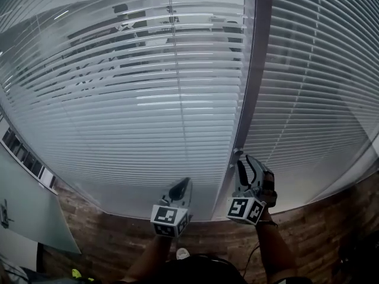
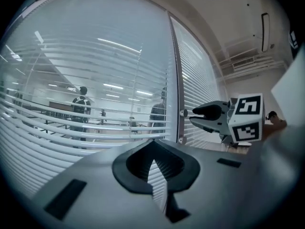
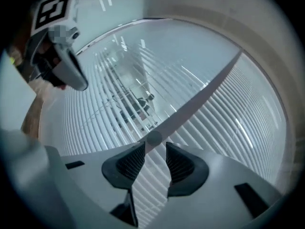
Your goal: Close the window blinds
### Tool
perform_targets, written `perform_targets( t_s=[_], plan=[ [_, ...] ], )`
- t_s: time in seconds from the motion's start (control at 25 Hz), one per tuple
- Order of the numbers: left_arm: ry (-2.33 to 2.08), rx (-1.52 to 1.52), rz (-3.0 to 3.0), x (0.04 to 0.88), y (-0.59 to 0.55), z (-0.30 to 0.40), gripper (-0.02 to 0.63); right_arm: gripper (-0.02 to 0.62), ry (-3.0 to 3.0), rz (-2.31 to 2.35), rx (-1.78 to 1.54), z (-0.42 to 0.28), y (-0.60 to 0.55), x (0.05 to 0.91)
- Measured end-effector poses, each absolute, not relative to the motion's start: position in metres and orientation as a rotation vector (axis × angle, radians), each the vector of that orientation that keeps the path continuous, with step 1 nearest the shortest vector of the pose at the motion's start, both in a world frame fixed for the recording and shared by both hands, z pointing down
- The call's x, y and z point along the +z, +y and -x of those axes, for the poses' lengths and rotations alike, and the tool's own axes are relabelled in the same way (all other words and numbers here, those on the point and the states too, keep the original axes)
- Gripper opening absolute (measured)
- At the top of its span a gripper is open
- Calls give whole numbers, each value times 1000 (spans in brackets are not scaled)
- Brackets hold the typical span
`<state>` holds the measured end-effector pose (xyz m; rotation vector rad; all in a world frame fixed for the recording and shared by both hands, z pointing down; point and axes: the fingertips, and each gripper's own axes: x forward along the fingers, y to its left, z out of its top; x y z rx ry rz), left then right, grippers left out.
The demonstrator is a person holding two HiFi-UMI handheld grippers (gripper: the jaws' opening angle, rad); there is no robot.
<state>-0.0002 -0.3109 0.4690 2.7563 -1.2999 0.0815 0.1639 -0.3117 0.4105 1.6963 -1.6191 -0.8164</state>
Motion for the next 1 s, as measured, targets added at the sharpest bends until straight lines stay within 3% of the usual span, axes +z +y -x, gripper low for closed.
perform_targets(
  t_s=[0.36,1.0],
  plan=[
    [-1321,76,-2753,473,-318,5,0,119,-2185,-2123,-94,-175,-320,411],
    [-1357,85,-2712,474,-313,21,0,121,-2220,-2231,20,-169,-334,406]
  ],
)
